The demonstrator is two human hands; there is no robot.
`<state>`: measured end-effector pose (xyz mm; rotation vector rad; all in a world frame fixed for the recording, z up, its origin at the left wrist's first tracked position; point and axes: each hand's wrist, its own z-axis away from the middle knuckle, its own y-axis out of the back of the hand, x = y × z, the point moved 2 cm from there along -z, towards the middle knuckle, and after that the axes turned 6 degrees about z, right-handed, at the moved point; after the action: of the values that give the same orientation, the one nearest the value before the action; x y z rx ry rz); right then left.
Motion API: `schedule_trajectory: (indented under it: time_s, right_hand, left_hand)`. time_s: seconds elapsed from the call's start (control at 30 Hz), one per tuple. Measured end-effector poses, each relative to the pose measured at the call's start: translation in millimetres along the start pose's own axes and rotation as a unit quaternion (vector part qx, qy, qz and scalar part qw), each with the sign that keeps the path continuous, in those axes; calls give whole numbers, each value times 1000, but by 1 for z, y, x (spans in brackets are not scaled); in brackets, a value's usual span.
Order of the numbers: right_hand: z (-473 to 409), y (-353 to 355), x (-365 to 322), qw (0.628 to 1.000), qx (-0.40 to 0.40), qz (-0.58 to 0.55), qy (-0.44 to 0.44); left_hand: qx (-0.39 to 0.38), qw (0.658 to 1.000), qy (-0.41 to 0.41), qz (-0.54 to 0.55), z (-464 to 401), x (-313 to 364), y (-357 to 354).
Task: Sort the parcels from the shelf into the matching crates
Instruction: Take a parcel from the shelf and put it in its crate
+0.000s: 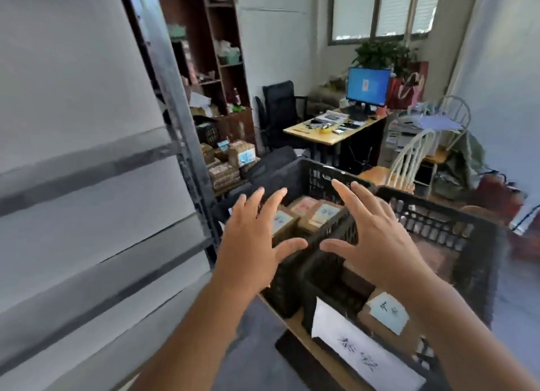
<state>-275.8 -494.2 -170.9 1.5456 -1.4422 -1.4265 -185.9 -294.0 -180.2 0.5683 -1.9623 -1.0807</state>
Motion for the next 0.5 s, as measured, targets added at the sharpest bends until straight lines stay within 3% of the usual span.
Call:
schedule_trajectory:
  time_s: [0.3,0.5]
  right_hand:
    - [25,3,-217,966,-44,-6,254]
    - [69,-10,-360,937,-35,-31,347]
  left_hand:
    - [131,957,202,-161,181,-83,178]
    - [194,915,274,-225,296,-144,280]
